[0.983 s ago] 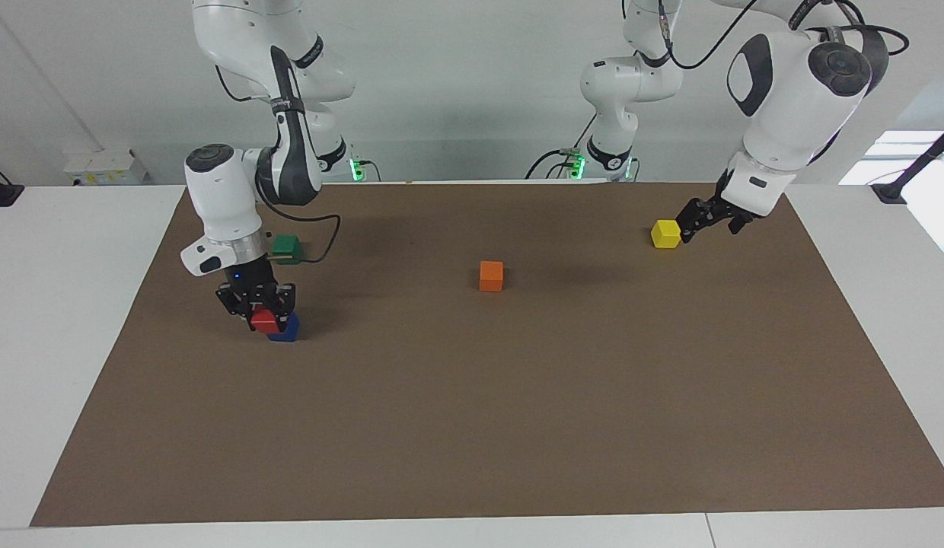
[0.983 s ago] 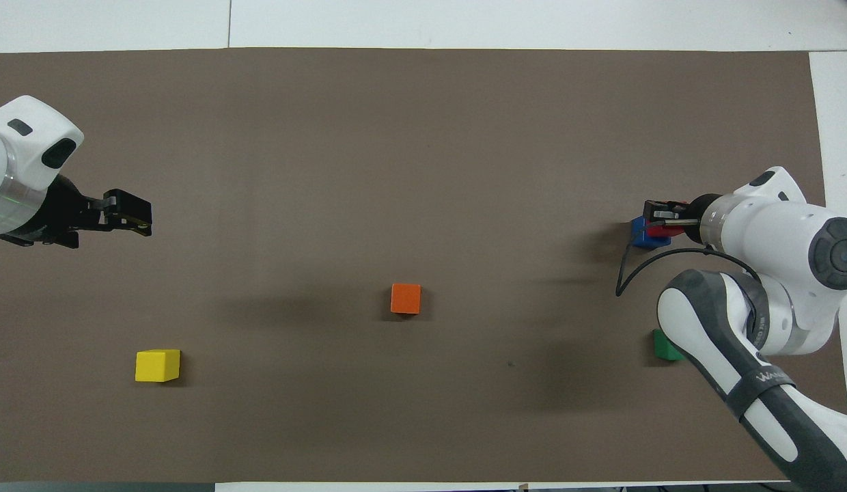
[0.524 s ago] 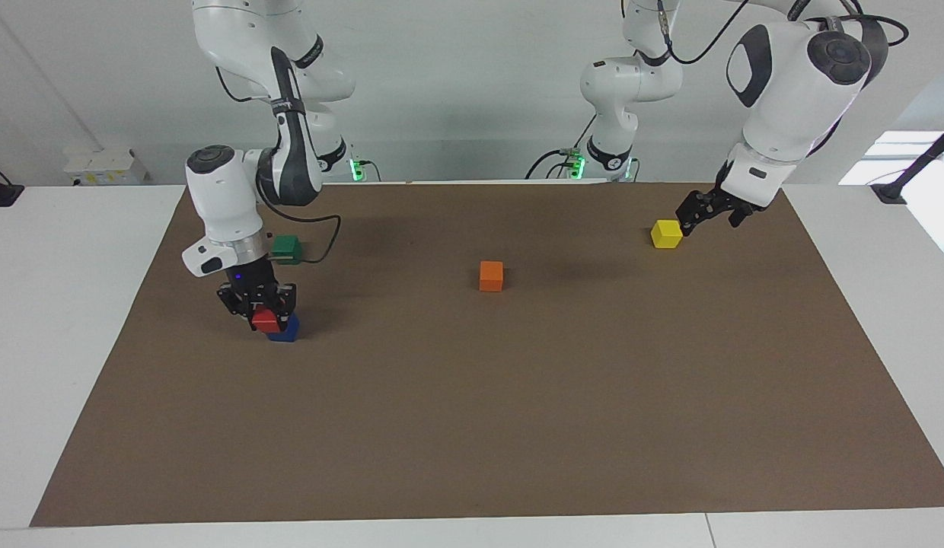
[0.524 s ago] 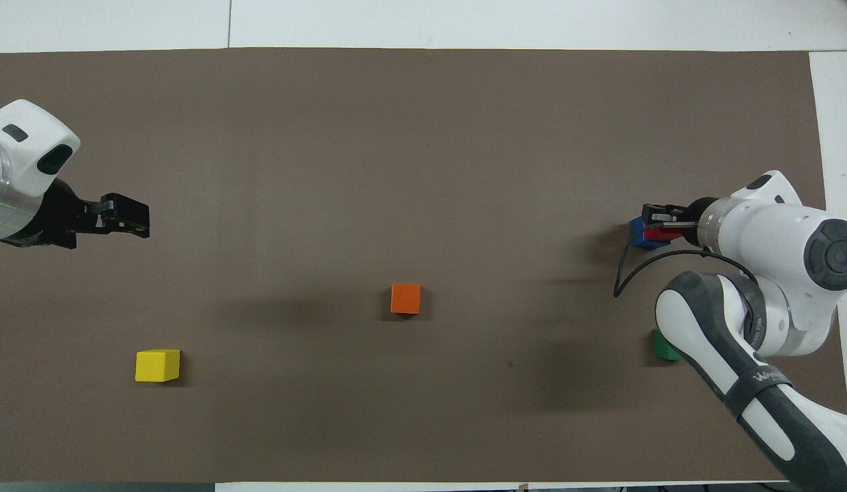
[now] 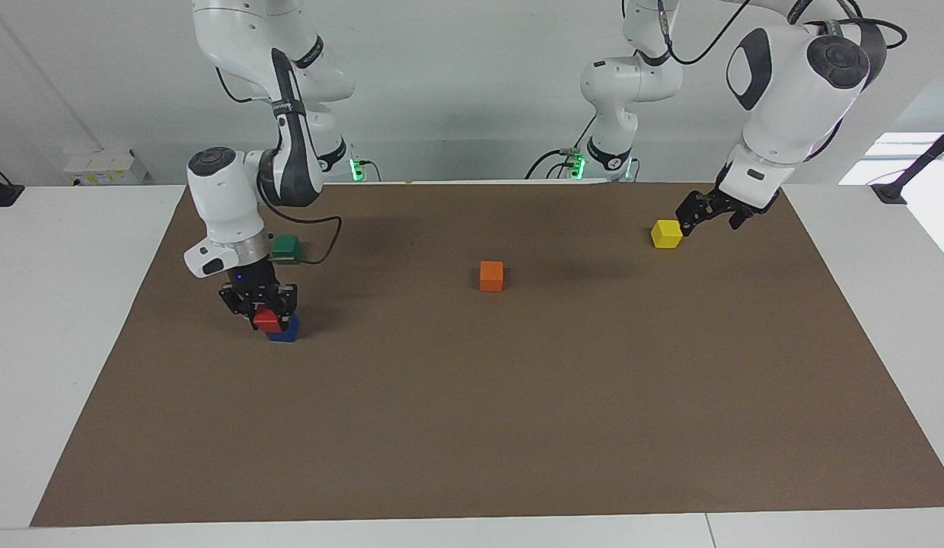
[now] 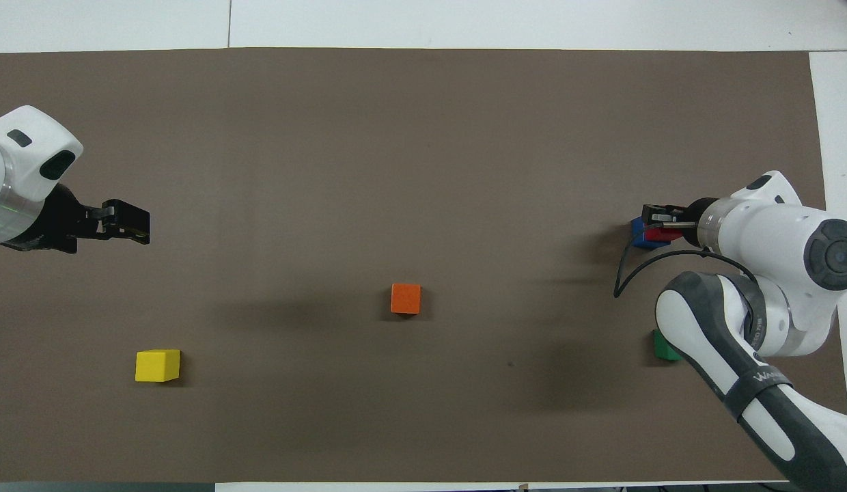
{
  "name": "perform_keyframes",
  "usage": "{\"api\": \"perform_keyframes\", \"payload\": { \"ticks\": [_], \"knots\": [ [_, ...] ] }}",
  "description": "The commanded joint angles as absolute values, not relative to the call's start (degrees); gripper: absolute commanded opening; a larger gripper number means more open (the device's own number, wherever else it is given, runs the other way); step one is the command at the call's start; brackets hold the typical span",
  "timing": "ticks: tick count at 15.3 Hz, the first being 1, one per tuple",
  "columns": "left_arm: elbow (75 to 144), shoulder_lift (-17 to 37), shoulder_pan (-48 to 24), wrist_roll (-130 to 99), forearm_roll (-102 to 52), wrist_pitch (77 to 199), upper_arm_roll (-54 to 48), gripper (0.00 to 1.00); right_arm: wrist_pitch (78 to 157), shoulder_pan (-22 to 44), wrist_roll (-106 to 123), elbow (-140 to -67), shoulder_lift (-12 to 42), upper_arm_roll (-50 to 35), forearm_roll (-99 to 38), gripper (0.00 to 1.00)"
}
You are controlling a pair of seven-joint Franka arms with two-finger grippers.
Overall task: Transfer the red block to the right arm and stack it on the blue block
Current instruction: 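Carry the red cube with the right gripper over the blue cube, then lower the red cube onto the blue cube and open the right gripper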
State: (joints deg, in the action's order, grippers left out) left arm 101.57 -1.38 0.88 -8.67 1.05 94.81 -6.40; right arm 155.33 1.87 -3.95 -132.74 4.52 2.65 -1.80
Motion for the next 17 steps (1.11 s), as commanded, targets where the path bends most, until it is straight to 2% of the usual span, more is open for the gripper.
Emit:
{"api": "perform_keyframes", "payload": {
  "ticks": [1, 5, 17],
  "knots": [
    [102.48, -2.55, -0.26, -7.91, 1.67, 93.69, -5.36, 1.00, 153.03, 1.32, -7.03, -133.07, 3.96, 2.20, -0.44, 1.00],
    [101.96, -2.37, -0.35, -7.91, 1.41, 93.69, -5.54, 1.00, 149.61, 1.49, -7.29, -130.88, 4.13, 2.20, -0.53, 1.00],
    [99.76, -2.02, -0.44, -7.91, 1.32, 95.18, -6.15, 1.00, 102.78, 1.32, -5.02, -99.61, 3.86, 1.49, -1.49, 1.00]
  ]
}}
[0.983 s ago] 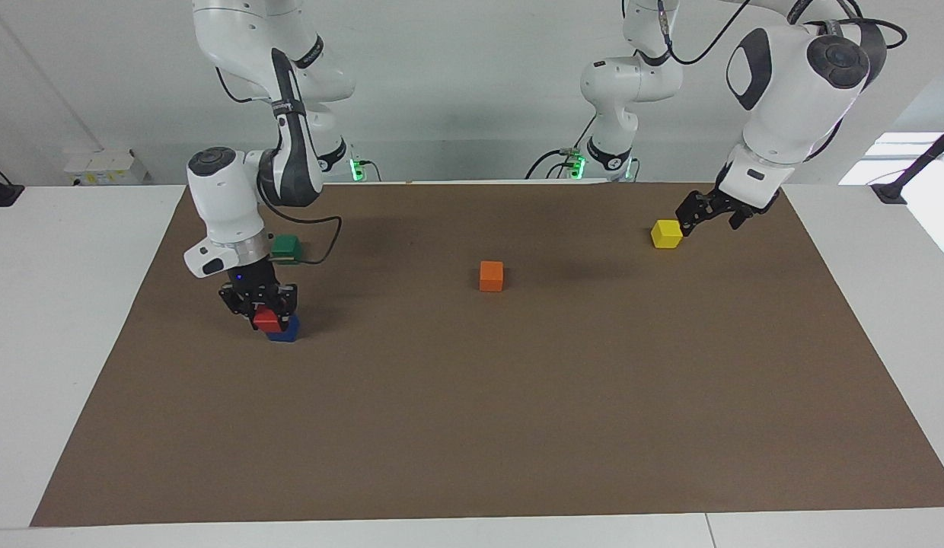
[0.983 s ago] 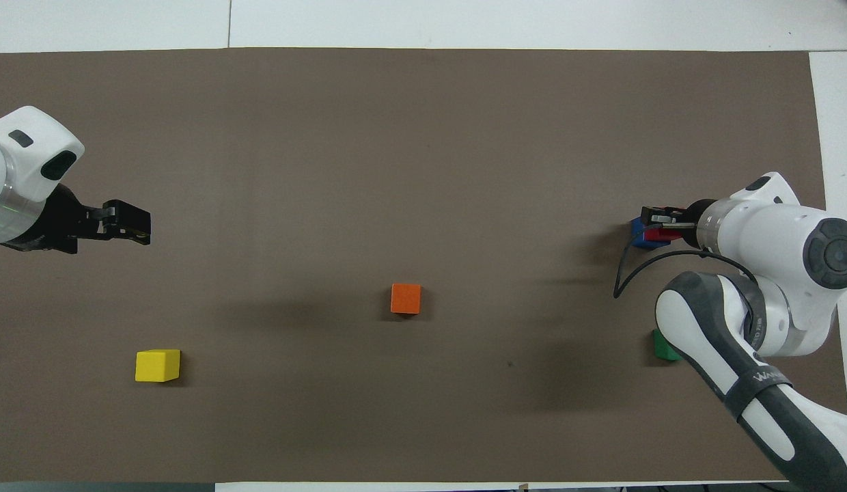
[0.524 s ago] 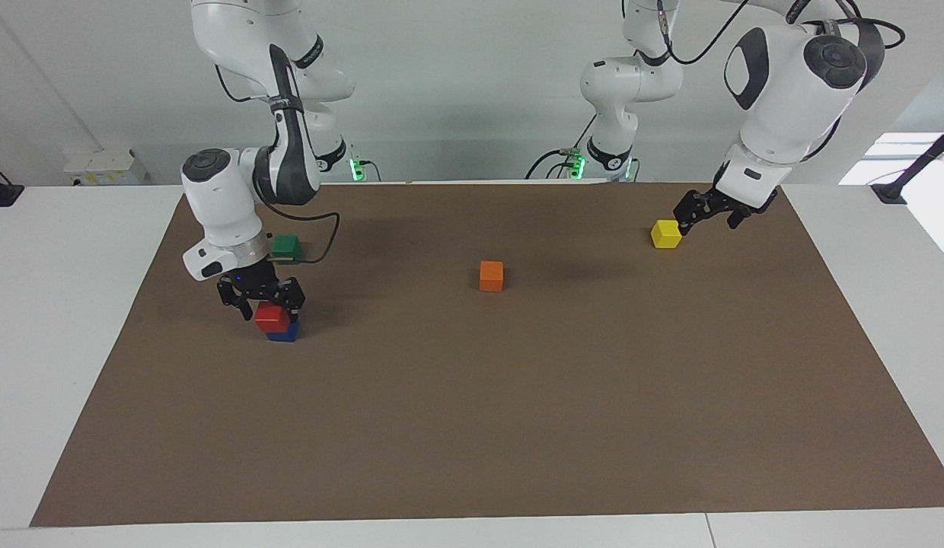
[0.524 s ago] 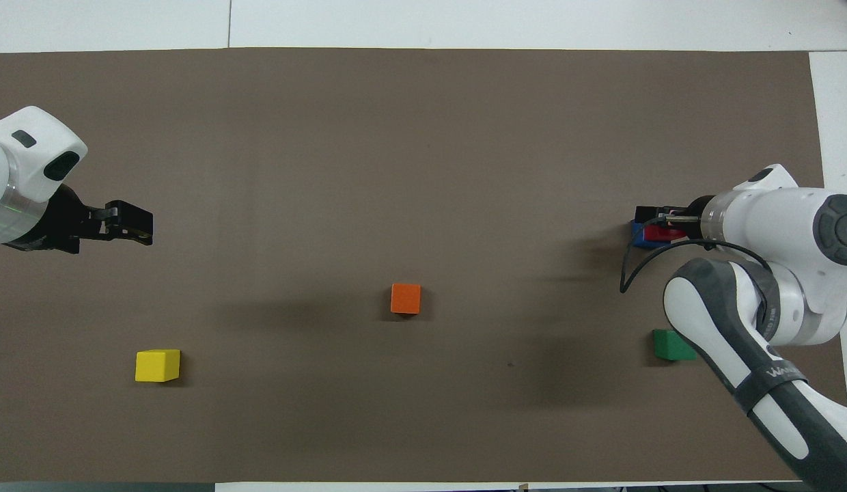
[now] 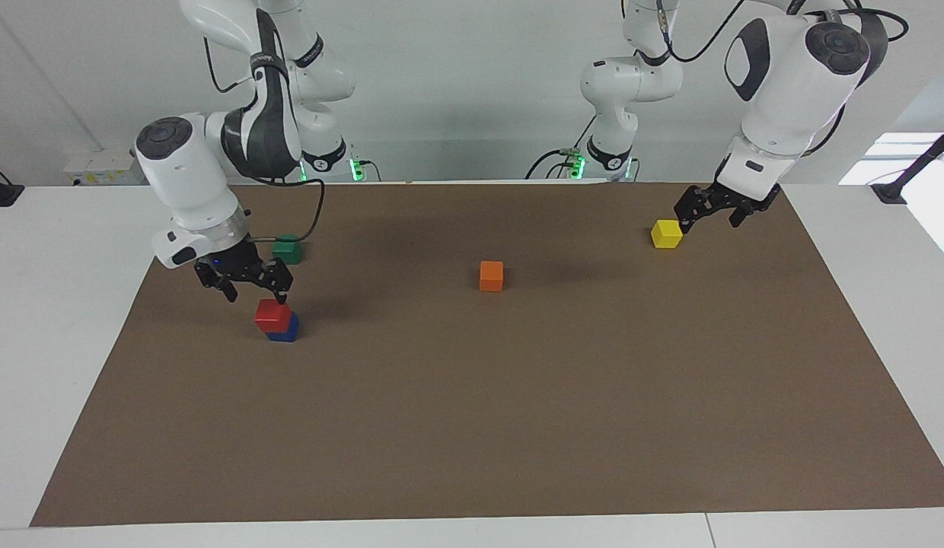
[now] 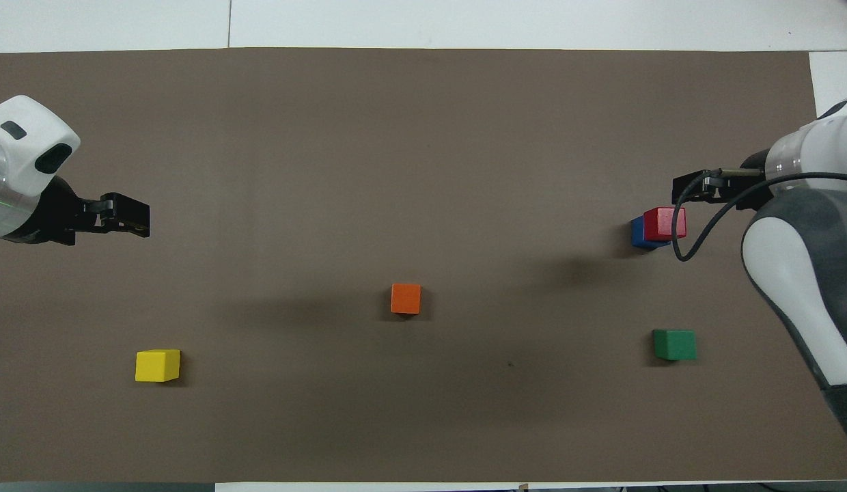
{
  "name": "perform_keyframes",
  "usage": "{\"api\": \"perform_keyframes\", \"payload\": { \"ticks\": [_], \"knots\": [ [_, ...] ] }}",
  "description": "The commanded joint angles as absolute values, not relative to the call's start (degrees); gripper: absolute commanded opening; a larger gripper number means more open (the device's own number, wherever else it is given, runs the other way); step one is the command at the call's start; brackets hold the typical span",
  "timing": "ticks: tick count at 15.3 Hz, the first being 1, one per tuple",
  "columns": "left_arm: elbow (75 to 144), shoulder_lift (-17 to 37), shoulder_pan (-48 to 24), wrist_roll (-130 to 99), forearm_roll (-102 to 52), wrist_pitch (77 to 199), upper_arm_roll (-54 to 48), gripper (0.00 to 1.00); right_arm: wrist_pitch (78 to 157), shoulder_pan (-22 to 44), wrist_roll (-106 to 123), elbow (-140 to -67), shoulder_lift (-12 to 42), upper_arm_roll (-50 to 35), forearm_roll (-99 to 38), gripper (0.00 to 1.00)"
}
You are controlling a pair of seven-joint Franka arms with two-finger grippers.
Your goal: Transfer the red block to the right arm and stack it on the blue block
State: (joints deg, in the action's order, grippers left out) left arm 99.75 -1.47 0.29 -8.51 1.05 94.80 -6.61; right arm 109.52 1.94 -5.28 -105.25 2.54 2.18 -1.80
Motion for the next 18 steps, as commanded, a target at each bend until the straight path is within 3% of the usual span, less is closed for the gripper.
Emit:
{"api": "perform_keyframes", "payload": {
  "ticks": [1, 3, 18],
  "knots": [
    [99.67, -2.02, -0.44, -7.91, 0.62, 95.45, -6.15, 1.00, 99.70, 1.41, -3.36, -97.23, 4.30, 1.49, -1.49, 1.00],
    [98.18, -1.85, -0.44, -8.09, 0.26, 95.54, -6.15, 1.00, 96.77, 1.06, -2.64, -94.32, 4.83, 1.49, -1.49, 1.00],
    [99.05, -2.46, 0.62, -8.35, 0.35, 94.83, -5.71, 1.00, 90.53, -0.26, 1.76, -92.20, 1.76, 2.46, -1.14, 1.00]
  ]
}}
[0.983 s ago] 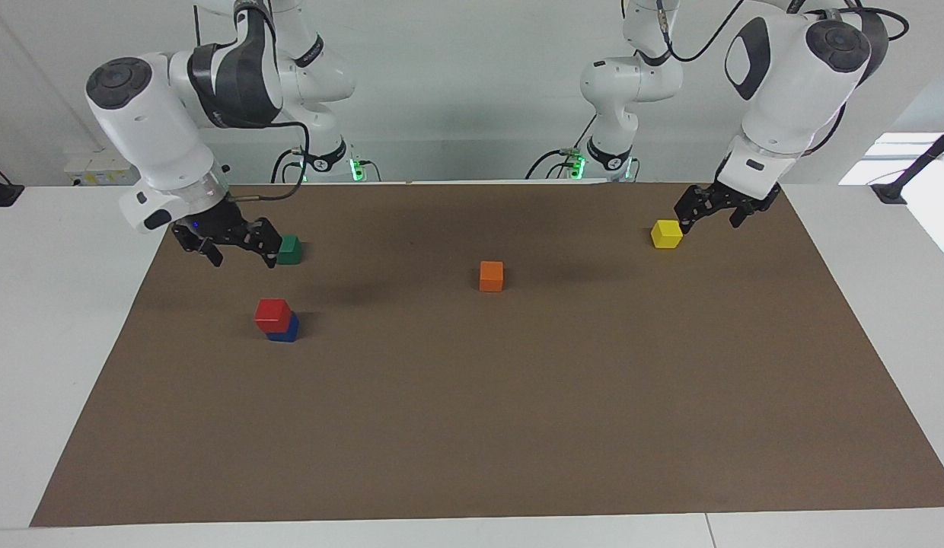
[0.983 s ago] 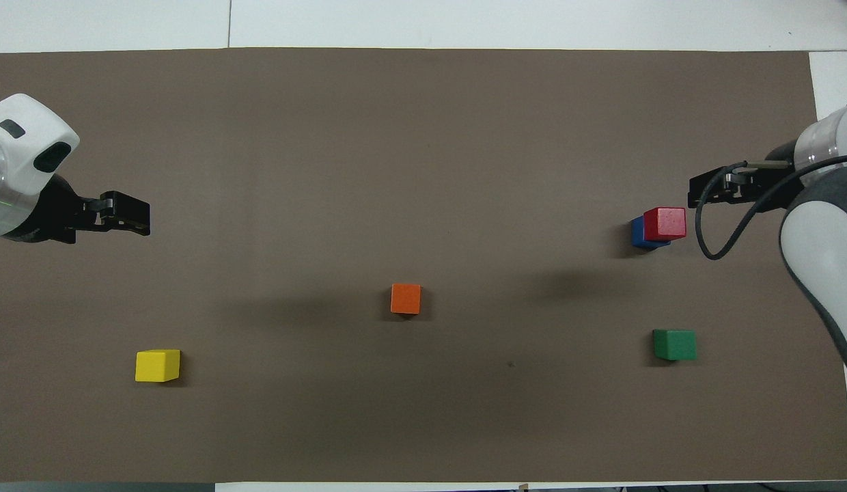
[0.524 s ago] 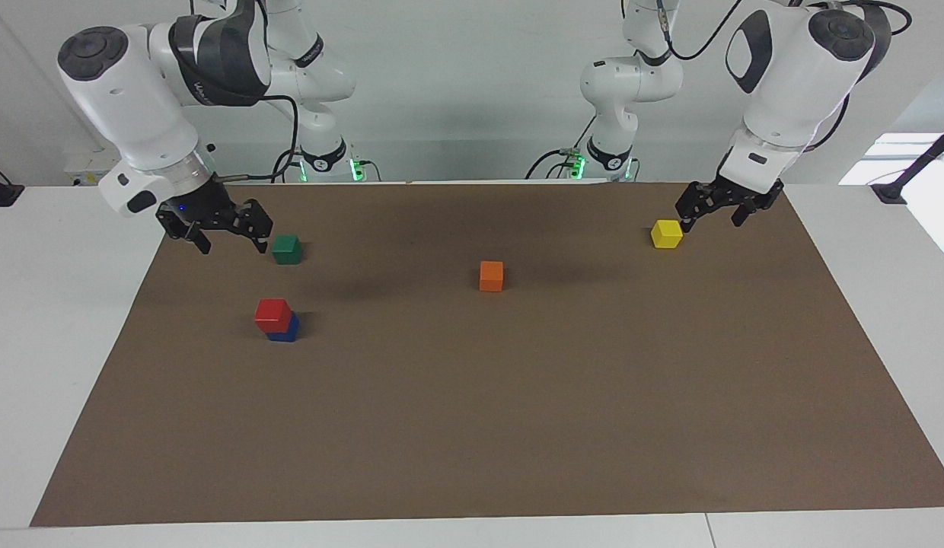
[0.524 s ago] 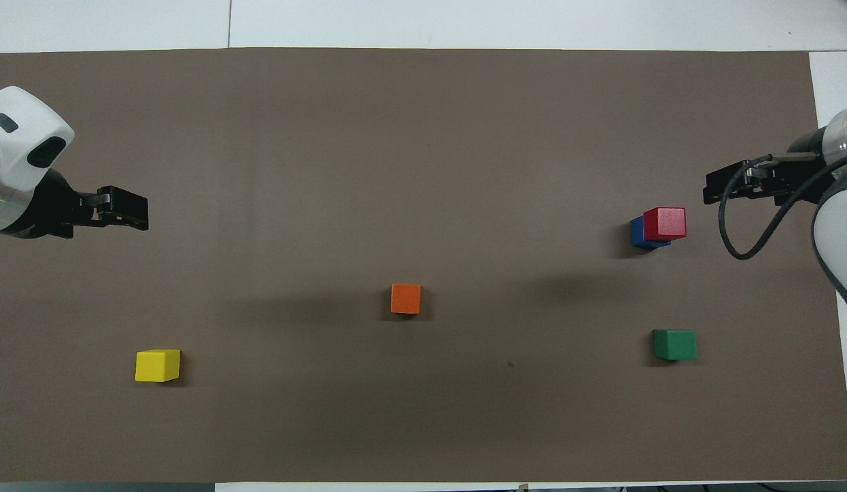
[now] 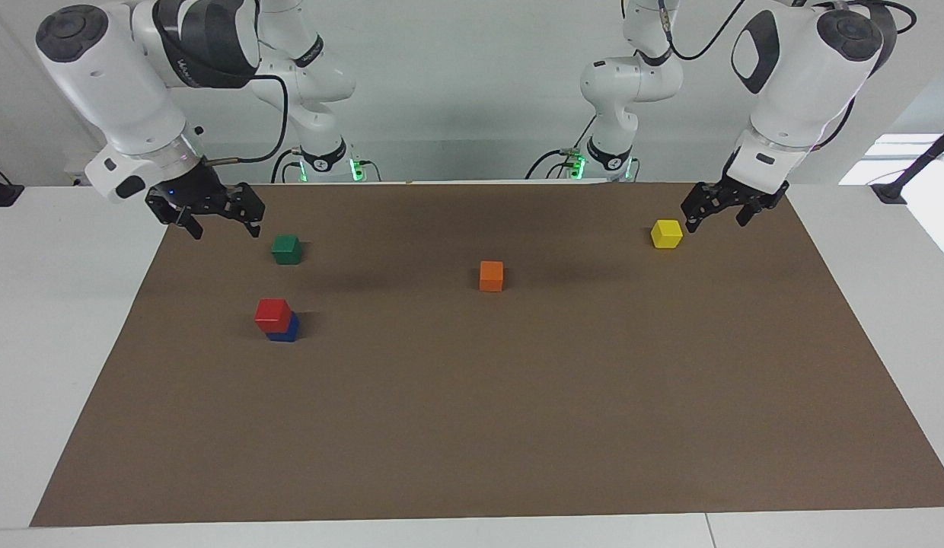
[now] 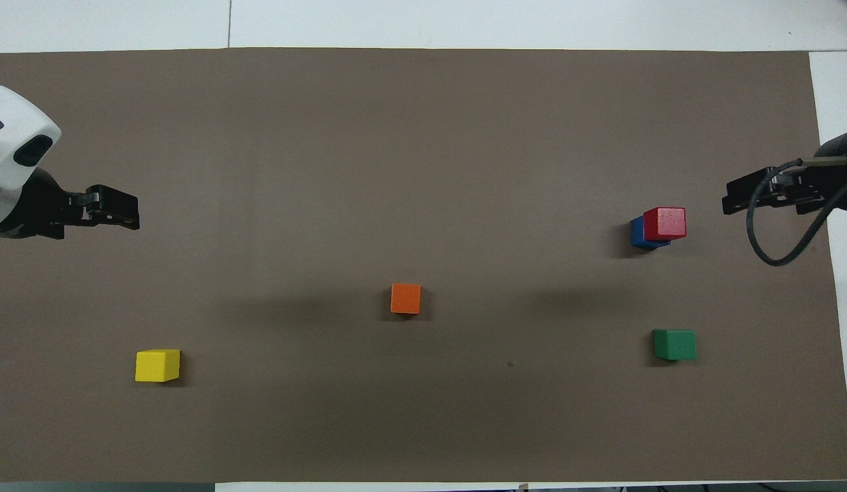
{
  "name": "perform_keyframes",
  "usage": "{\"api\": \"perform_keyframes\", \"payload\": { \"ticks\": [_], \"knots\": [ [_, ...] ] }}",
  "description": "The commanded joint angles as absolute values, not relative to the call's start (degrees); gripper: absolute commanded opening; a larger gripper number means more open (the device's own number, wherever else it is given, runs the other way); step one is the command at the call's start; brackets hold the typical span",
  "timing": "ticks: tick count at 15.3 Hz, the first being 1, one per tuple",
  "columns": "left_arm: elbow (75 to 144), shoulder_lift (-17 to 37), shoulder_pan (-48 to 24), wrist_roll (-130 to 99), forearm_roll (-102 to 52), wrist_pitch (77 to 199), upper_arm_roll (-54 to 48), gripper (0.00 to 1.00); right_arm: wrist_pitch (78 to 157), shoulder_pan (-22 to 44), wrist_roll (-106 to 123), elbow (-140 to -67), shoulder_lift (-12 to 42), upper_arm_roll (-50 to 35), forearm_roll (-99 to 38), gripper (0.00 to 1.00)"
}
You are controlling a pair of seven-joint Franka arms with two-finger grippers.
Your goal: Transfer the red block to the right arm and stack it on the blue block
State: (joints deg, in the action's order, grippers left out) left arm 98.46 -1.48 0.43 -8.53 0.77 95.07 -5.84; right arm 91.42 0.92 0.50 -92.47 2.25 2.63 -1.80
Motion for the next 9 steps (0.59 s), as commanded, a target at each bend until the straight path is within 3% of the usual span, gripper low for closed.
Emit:
{"api": "perform_keyframes", "payload": {
  "ticks": [1, 9],
  "knots": [
    [99.14, -2.46, 0.62, -8.35, 0.35, 94.83, -5.71, 1.00, 90.53, -0.35, 1.76, -92.20, 1.76, 2.46, -1.14, 1.00],
    [99.14, -2.46, 0.62, -8.35, 0.35, 94.83, -5.71, 1.00, 90.97, -0.79, 1.67, -92.37, 1.76, 2.55, -0.18, 1.00]
  ]
}}
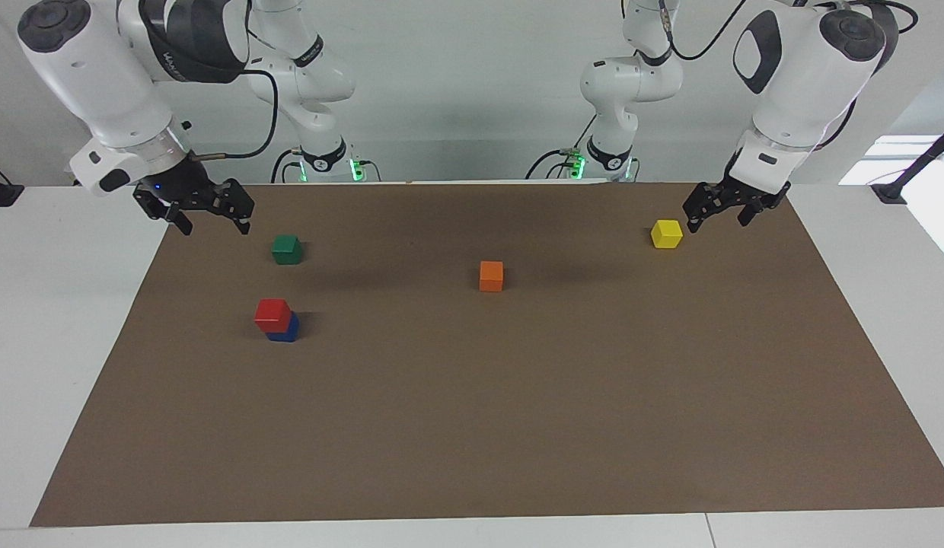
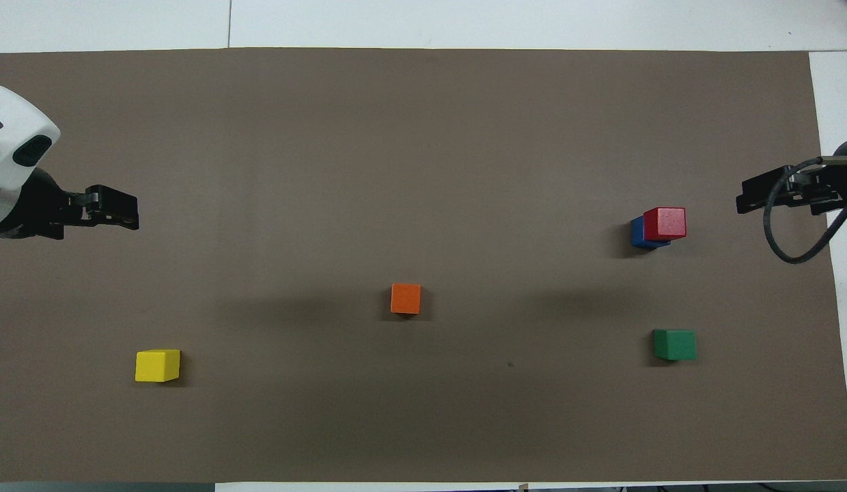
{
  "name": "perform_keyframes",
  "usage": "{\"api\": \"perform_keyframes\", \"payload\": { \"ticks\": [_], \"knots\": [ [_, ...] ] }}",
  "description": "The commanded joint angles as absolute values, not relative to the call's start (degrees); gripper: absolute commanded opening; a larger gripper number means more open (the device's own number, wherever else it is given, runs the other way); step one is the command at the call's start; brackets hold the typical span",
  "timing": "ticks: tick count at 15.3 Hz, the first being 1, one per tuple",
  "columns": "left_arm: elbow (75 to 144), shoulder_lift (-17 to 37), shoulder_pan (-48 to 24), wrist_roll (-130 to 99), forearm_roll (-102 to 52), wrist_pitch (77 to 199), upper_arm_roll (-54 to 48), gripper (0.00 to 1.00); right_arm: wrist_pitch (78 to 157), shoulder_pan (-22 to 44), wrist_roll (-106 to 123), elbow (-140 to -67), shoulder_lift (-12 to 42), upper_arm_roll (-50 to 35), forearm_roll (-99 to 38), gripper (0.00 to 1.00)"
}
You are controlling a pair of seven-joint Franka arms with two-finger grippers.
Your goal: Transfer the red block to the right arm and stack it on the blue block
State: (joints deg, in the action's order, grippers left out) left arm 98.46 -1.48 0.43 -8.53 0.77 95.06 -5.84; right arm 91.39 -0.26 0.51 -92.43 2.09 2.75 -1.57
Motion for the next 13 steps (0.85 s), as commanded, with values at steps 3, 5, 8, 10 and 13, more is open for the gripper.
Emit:
{"api": "perform_keyframes", "payload": {
  "ticks": [3, 5, 8, 10, 13],
  "knots": [
    [99.05, -2.46, 0.62, -8.35, 0.35, 94.83, -5.71, 1.00, 91.05, -0.79, 2.63, -92.37, 1.67, 2.55, 1.93, 1.00],
    [99.05, -2.46, 0.62, -8.35, 0.35, 94.83, -5.71, 1.00, 91.05, -0.79, 3.34, -92.37, 1.58, 2.46, 2.11, 1.00],
    [99.05, -2.46, 0.62, -8.35, 0.35, 94.92, -5.71, 1.00, 91.05, -0.70, 2.72, -92.64, 1.58, 2.46, 1.93, 1.00],
    [99.14, -2.46, 0.62, -8.35, 0.26, 94.92, -5.71, 1.00, 91.05, -0.79, 2.99, -92.55, 1.58, 2.46, 1.93, 1.00],
    [99.14, -2.46, 0.62, -8.35, 0.35, 95.01, -5.71, 1.00, 91.05, -0.79, 2.99, -92.55, 1.58, 2.46, 1.85, 1.00]
  ]
}}
